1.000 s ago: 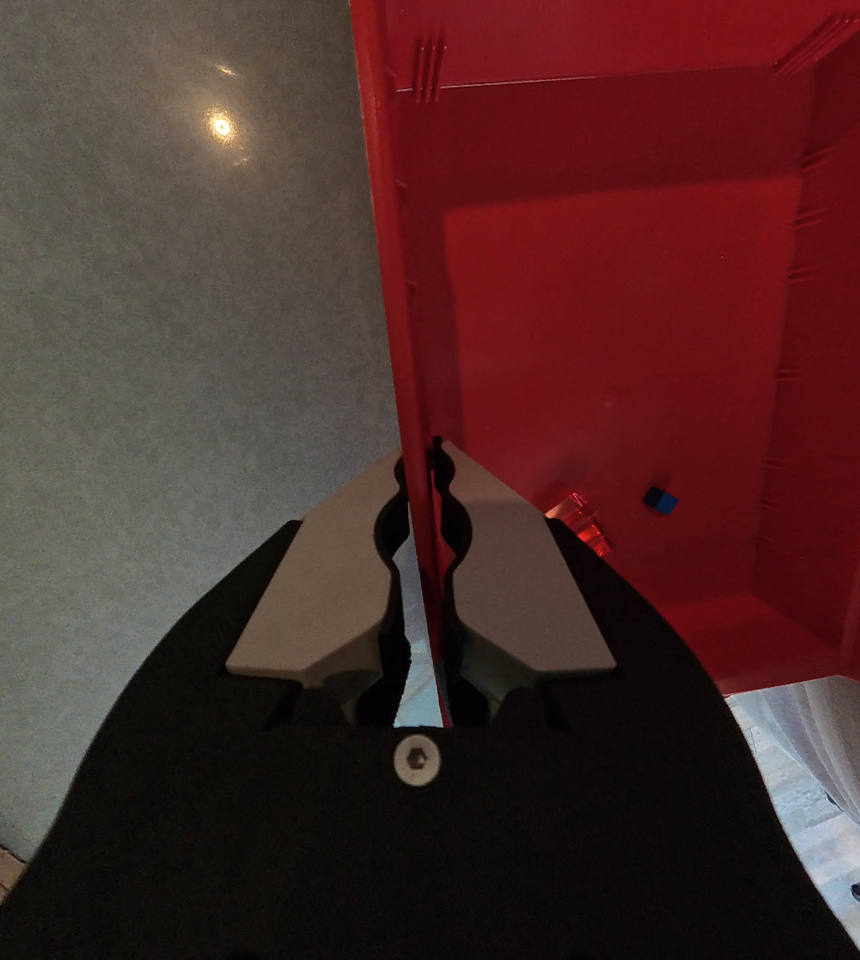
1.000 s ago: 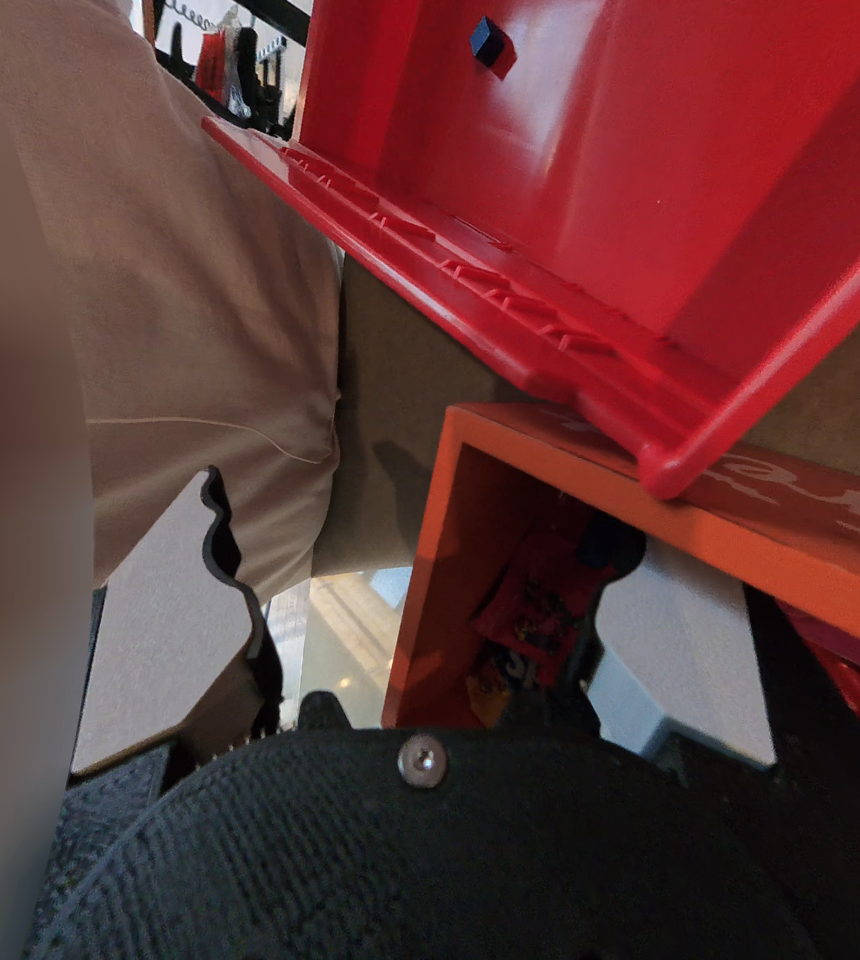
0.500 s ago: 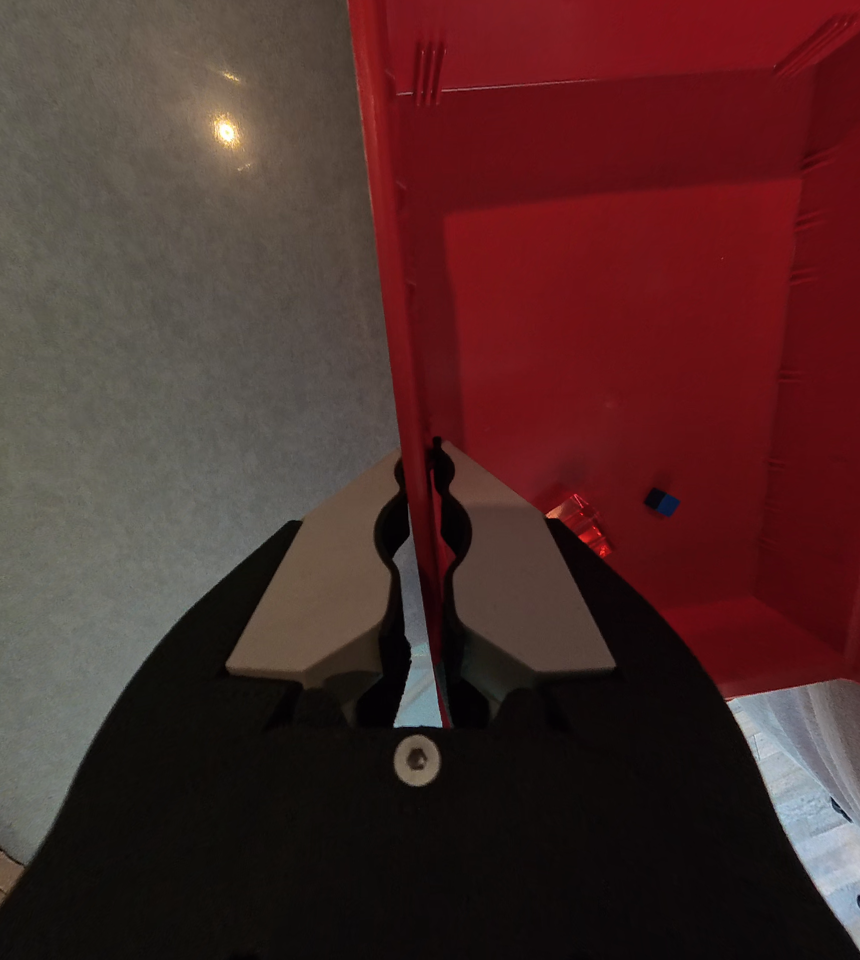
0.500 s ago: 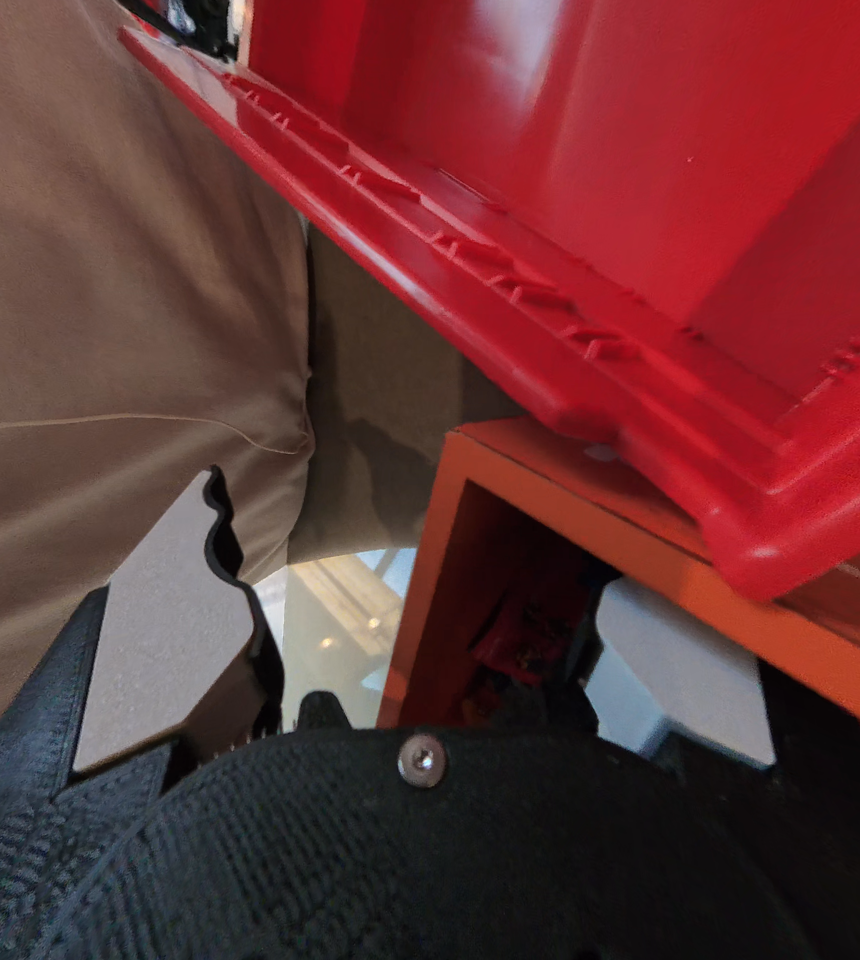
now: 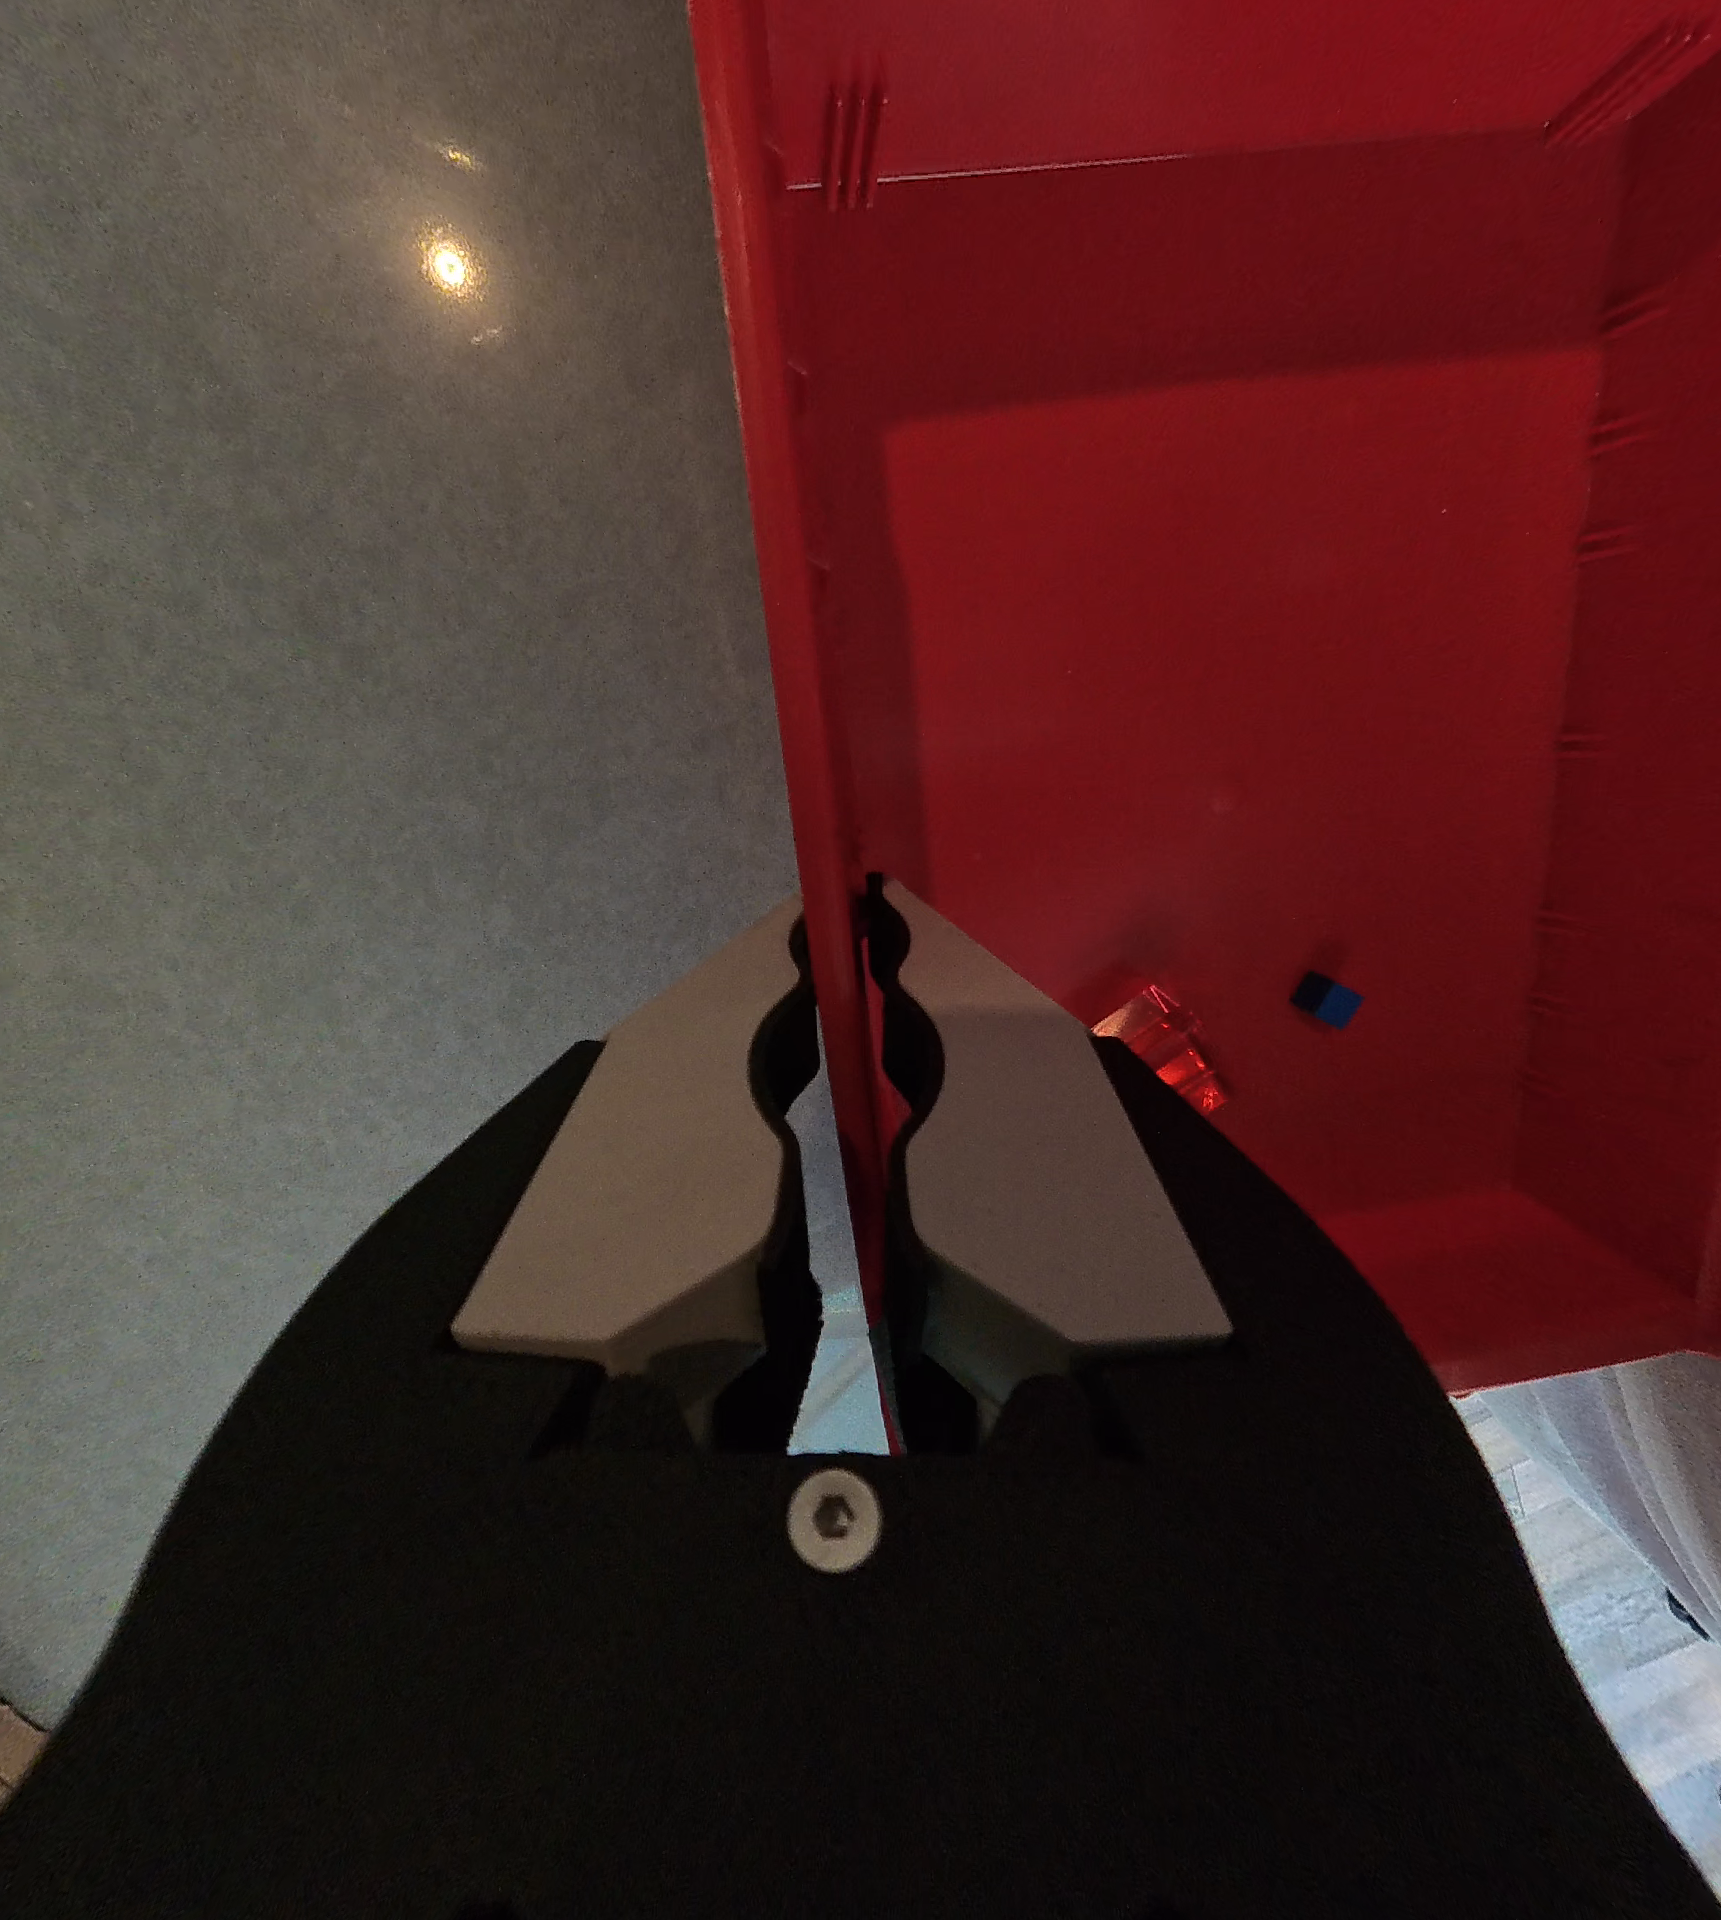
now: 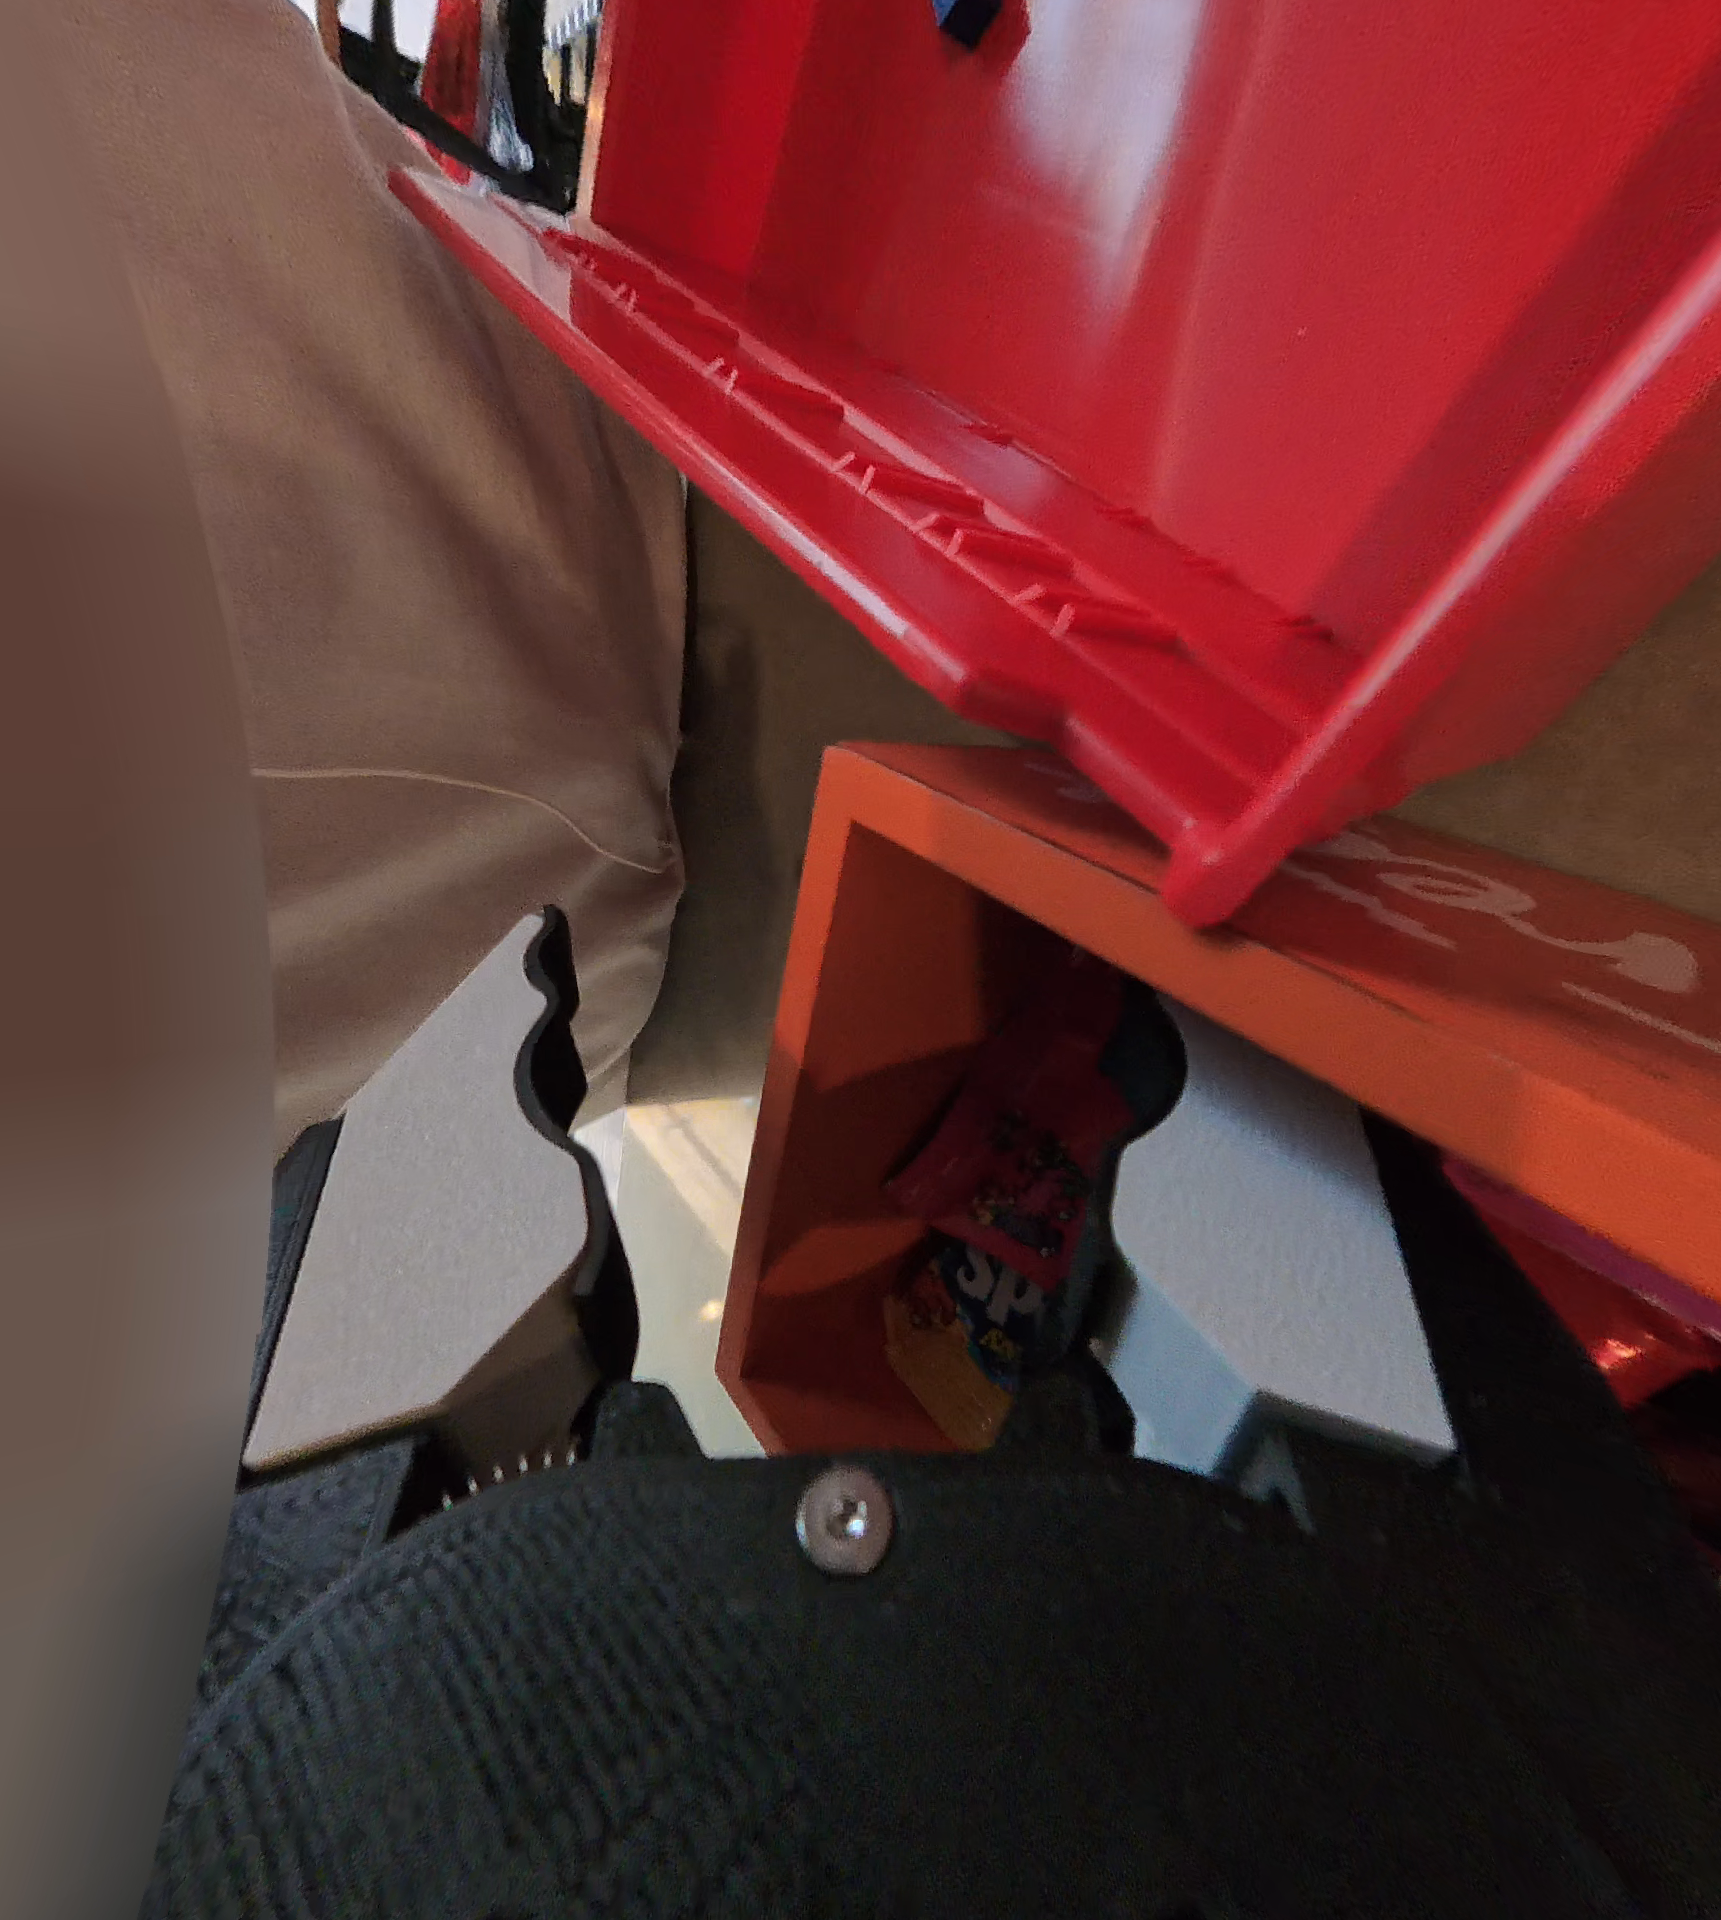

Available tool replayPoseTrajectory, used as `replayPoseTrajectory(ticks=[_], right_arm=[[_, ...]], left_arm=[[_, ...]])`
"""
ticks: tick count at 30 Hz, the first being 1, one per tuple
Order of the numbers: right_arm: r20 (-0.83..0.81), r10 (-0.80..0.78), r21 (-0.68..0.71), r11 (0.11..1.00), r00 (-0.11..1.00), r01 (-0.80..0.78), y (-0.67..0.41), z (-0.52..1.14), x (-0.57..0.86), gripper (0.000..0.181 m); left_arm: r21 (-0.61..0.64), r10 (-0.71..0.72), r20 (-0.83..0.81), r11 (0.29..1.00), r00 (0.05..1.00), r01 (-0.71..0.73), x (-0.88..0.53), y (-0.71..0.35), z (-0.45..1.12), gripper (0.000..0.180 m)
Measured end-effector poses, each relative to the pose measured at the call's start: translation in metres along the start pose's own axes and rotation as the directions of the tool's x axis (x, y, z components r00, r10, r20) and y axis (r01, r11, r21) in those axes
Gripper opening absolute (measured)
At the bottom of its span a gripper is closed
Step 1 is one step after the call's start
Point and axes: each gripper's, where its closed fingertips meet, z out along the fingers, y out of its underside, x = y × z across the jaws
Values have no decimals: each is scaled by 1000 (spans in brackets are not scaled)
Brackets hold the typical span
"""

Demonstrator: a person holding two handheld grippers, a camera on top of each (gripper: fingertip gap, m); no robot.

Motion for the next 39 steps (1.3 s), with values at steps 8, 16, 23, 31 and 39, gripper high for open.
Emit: replayPoseTrajectory(ticks=[8,16,23,31,39], right_arm=[[-32,-98,-3,995,995,98,-2,-2,0,101],[-20,-91,80,993,996,92,-7,-15,-4,82],[-74,-121,111,985,990,129,-10,-22,-6,69],[-155,-92,163,980,984,117,-18,-30,1,40],[-201,-61,198,975,978,102,-20,-31,2,34]], left_arm=[[4,-2,-1,1000,1000,2,0,0,0,2],[2,-2,0,1000,1000,2,0,0,0,2],[2,-8,-3,1000,1000,8,0,0,0,2],[4,-10,1,1000,1000,10,0,0,0,2],[3,-13,0,1000,1000,13,0,0,0,2]])
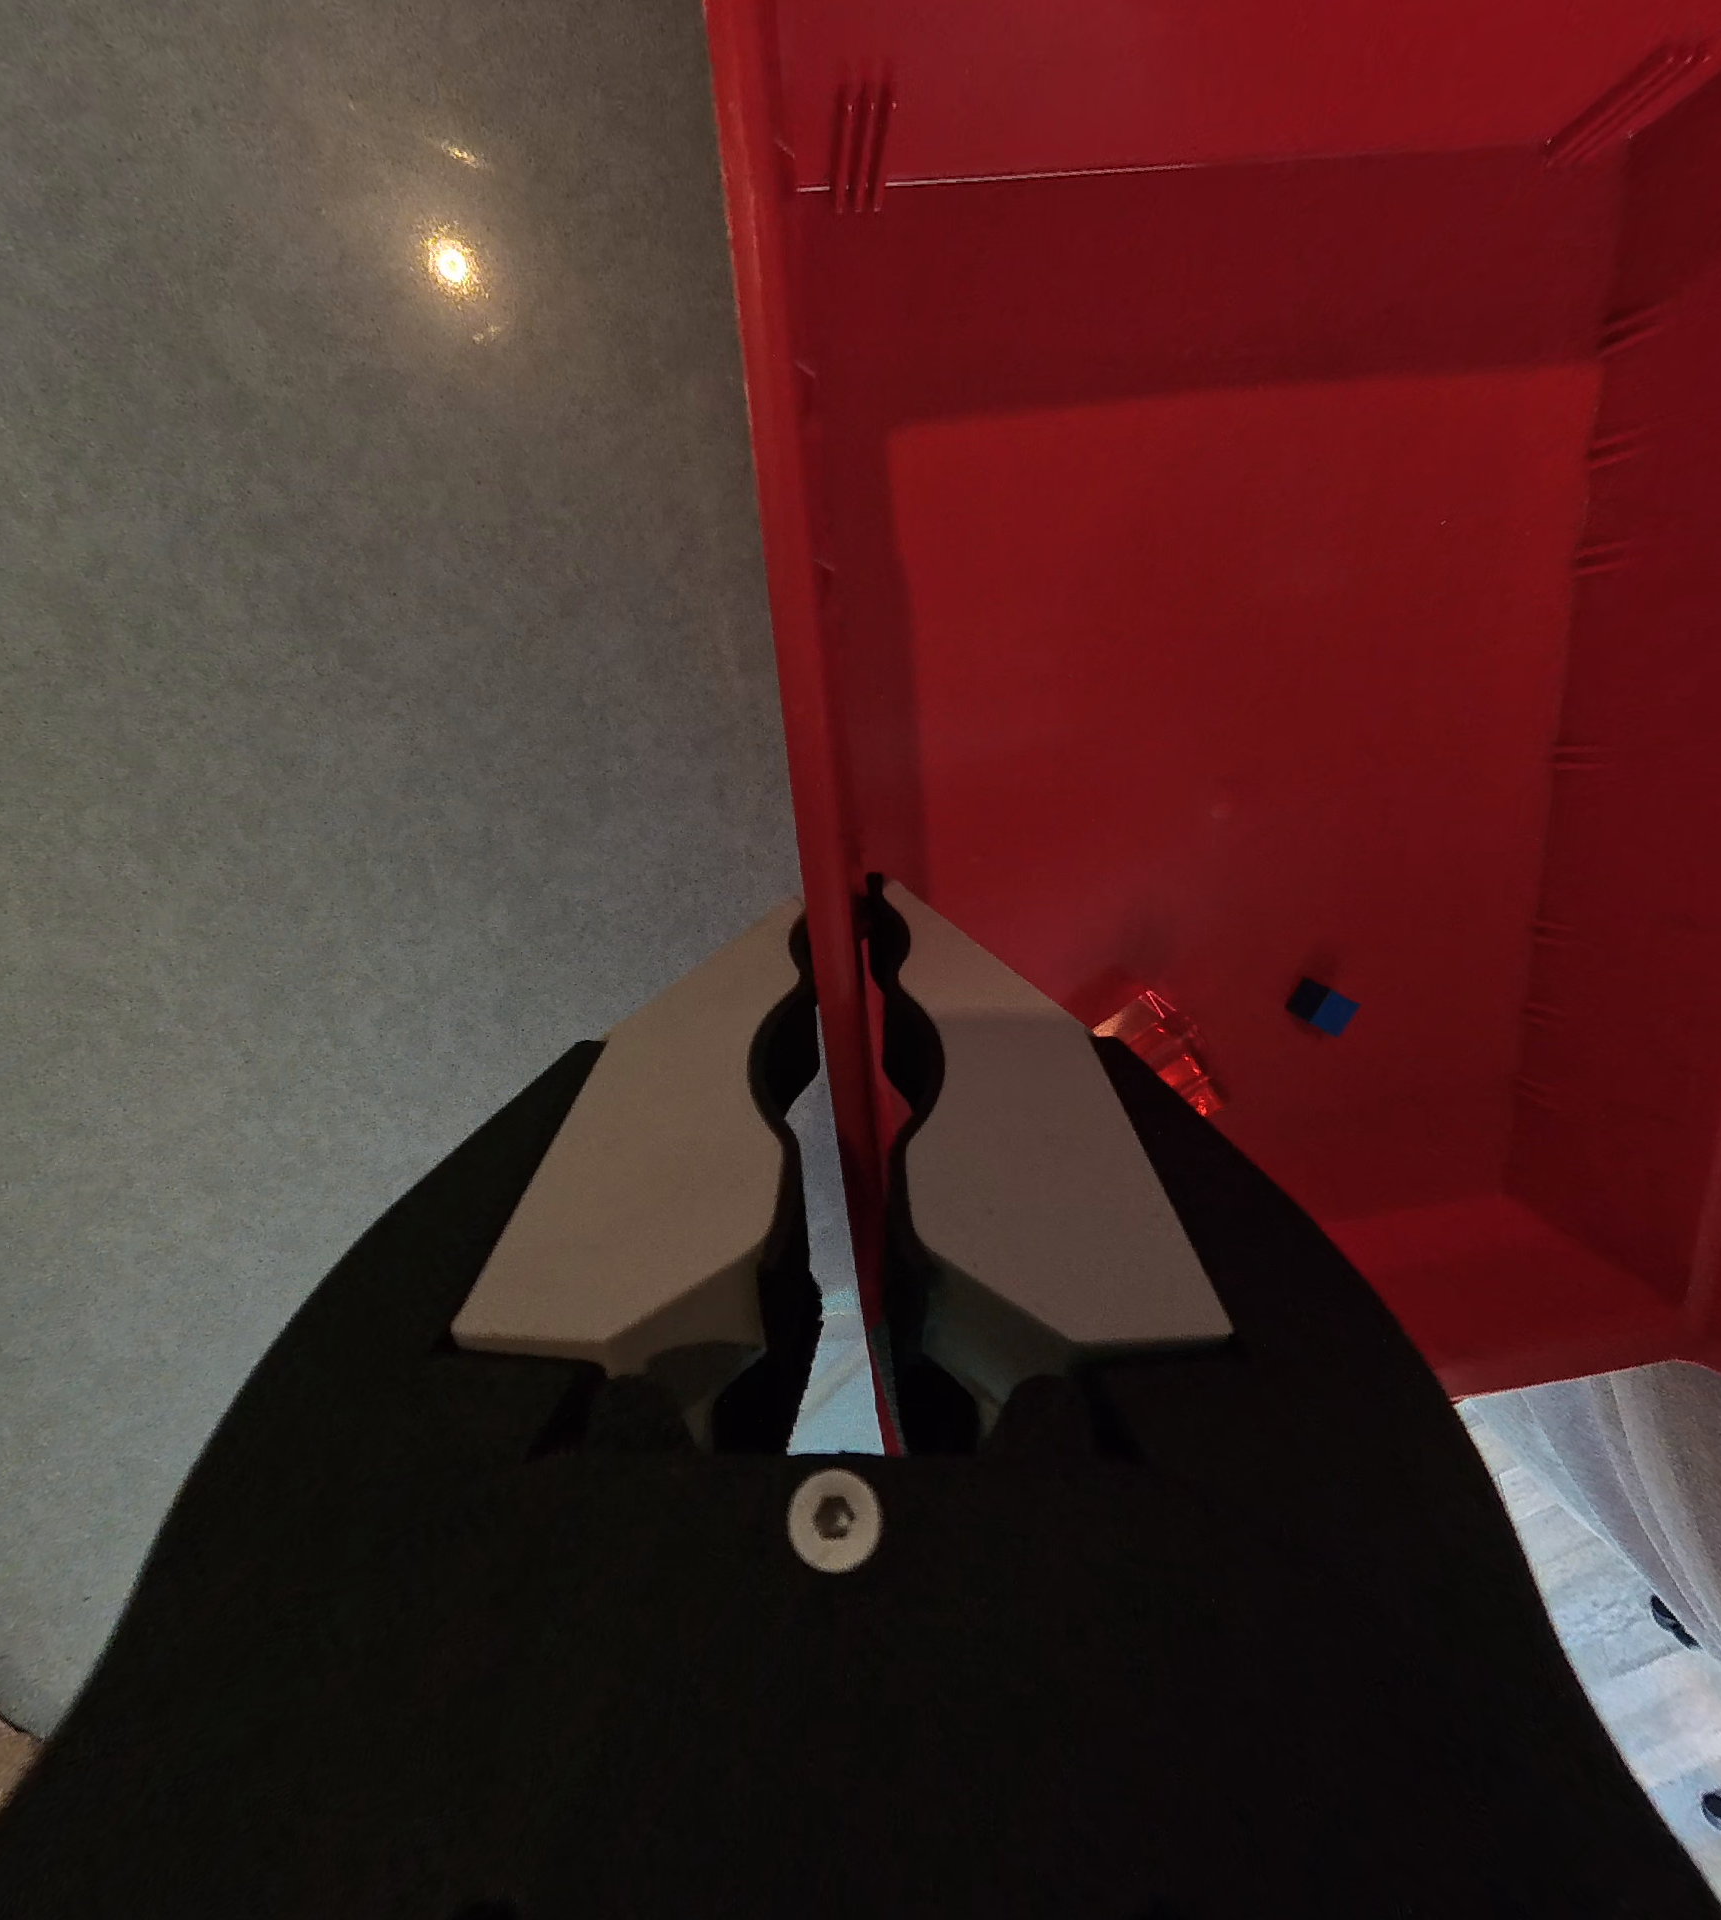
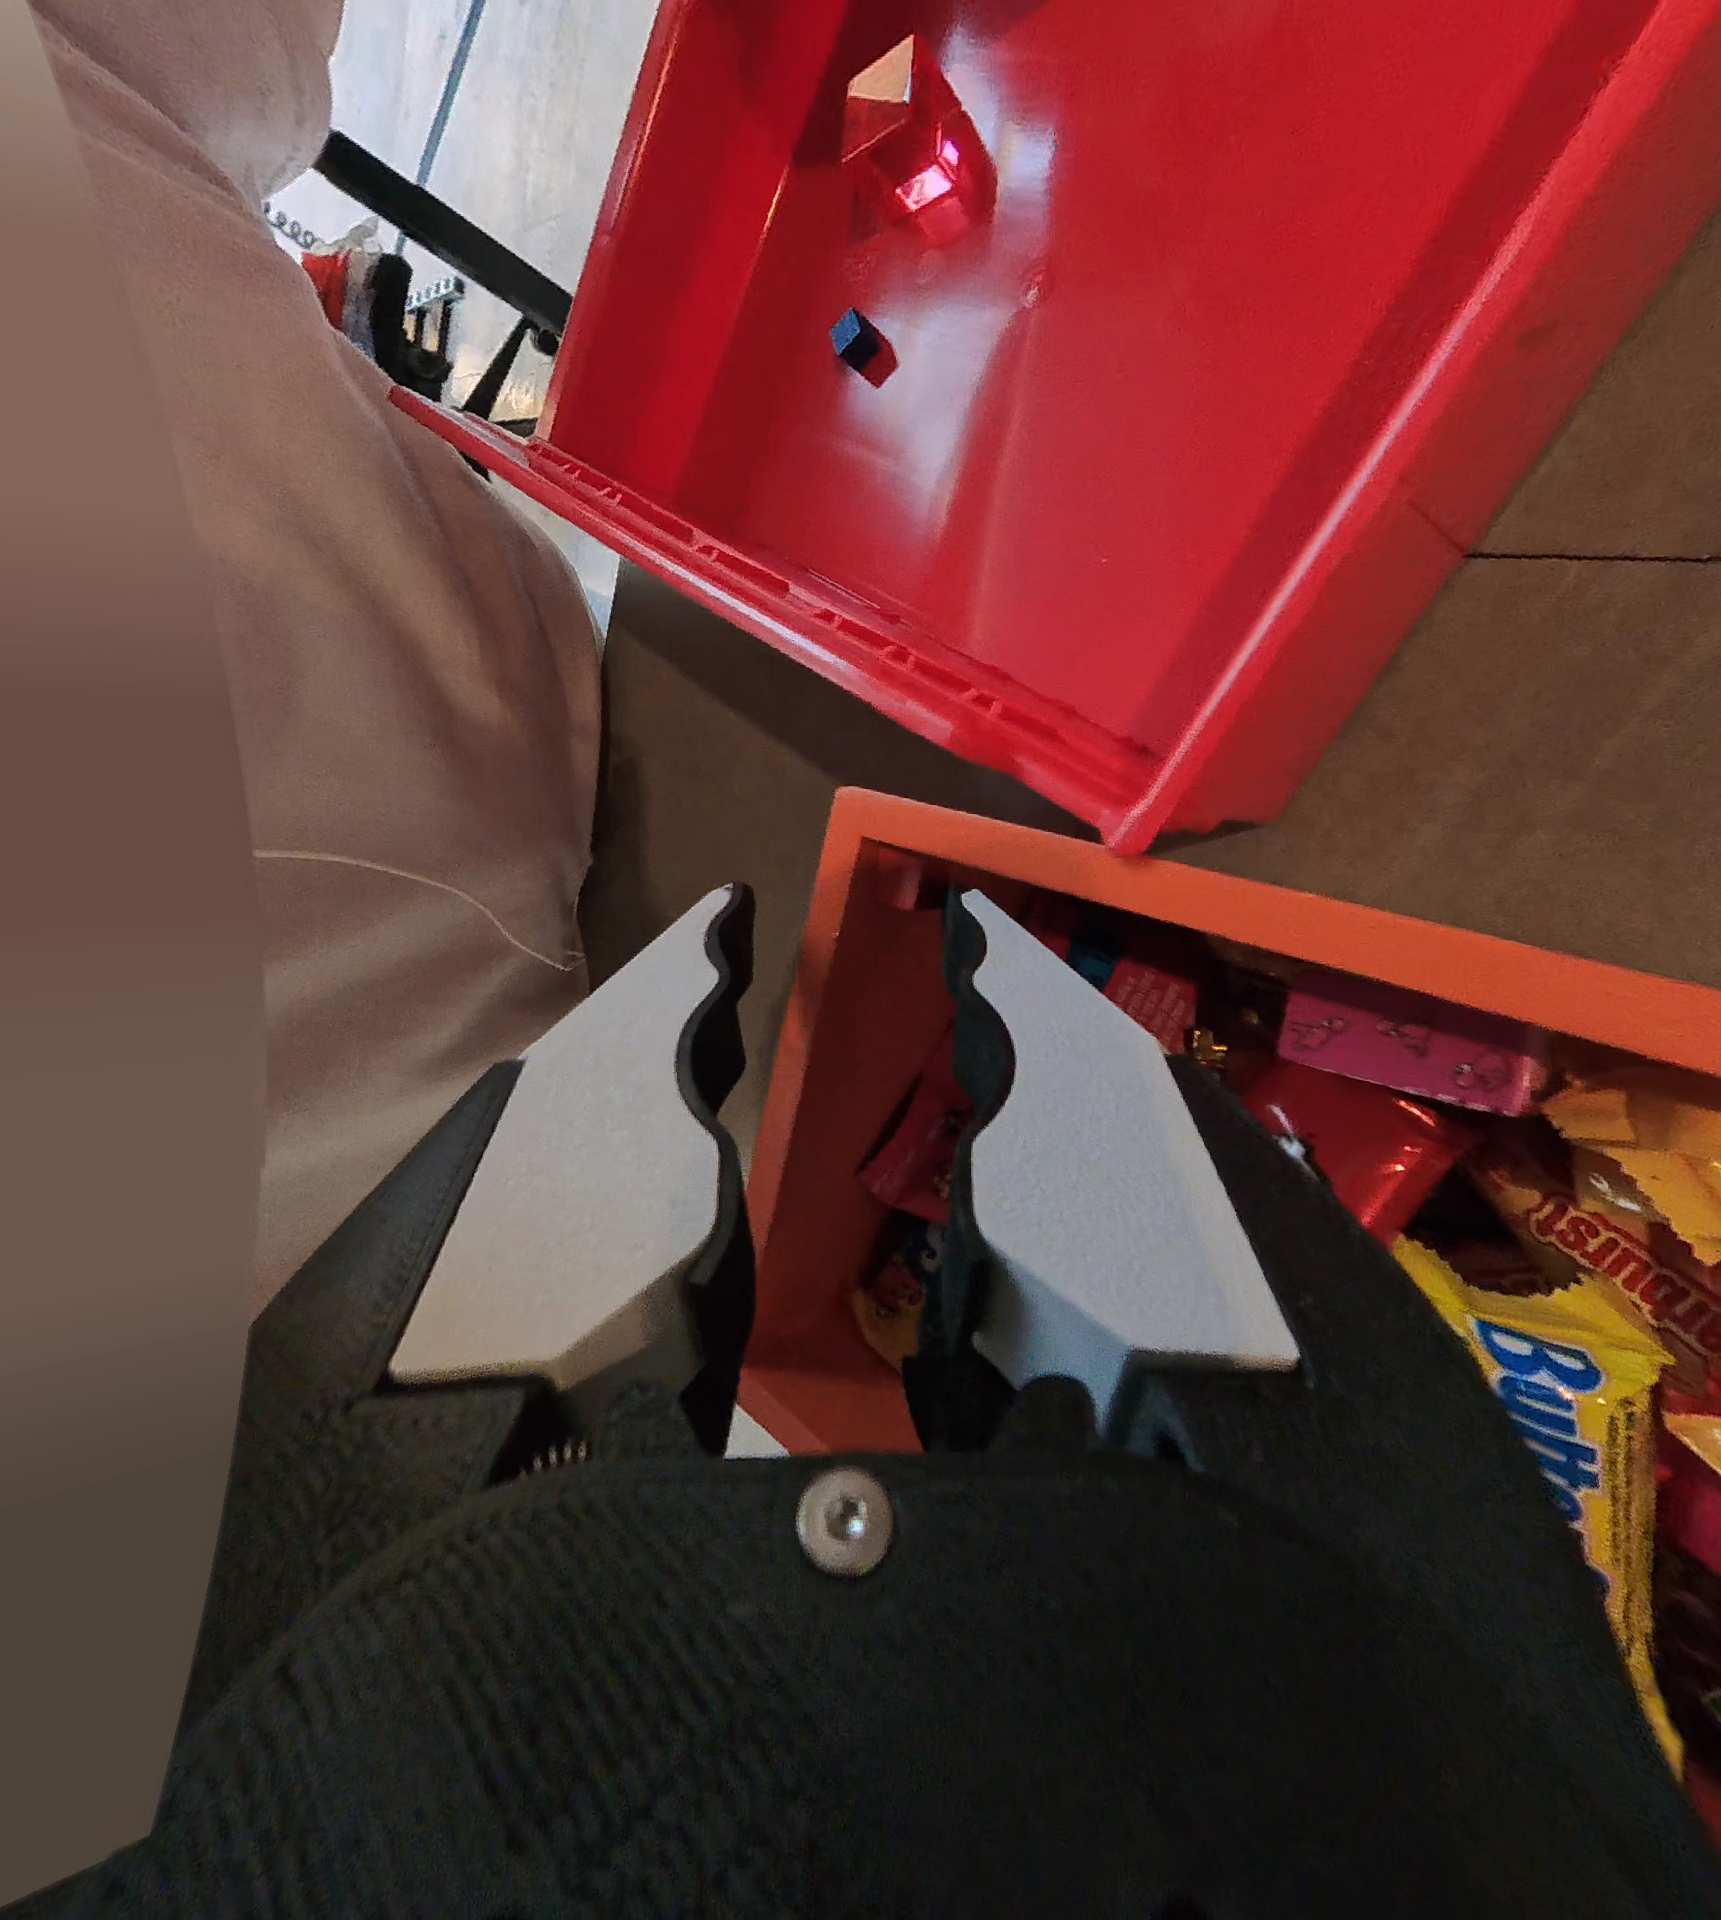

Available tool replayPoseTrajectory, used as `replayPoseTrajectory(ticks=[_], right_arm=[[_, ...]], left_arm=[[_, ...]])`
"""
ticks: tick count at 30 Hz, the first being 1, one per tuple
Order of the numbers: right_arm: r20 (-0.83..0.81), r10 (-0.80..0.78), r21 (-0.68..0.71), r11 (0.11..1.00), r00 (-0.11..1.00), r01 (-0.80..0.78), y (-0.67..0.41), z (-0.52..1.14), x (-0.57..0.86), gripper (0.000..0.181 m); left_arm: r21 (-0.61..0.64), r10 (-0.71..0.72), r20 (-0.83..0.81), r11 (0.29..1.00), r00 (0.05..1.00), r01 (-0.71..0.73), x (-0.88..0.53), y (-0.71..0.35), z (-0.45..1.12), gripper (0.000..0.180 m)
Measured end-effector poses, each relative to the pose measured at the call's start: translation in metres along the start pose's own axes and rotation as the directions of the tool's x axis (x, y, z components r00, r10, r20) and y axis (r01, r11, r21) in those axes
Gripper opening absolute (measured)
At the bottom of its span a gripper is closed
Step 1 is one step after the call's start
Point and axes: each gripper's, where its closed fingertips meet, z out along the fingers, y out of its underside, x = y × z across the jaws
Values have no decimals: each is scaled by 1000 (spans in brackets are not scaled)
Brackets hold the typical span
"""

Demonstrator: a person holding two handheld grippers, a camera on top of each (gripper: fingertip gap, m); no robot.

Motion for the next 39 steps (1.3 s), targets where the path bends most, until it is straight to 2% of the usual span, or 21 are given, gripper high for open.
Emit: replayPoseTrajectory(ticks=[6,27,31,36,39], right_arm=[[-59,28,25,999,998,-27,-1,-1,5,22],[-177,81,112,992,981,-62,-4,-4,5,18],[-93,142,146,981,985,-128,-5,-3,5,19],[139,299,147,937,944,-318,-7,-2,2,13],[228,337,128,920,913,-371,-7,-2,1,12]], left_arm=[[2,0,0,1000,1000,0,0,0,0,2],[15,-5,-2,1000,1000,5,0,0,0,2],[18,-6,2,1000,1000,6,0,-1,0,2],[18,-6,4,1000,1000,6,0,-1,0,2],[19,-6,4,1000,1000,6,0,-1,0,2]])
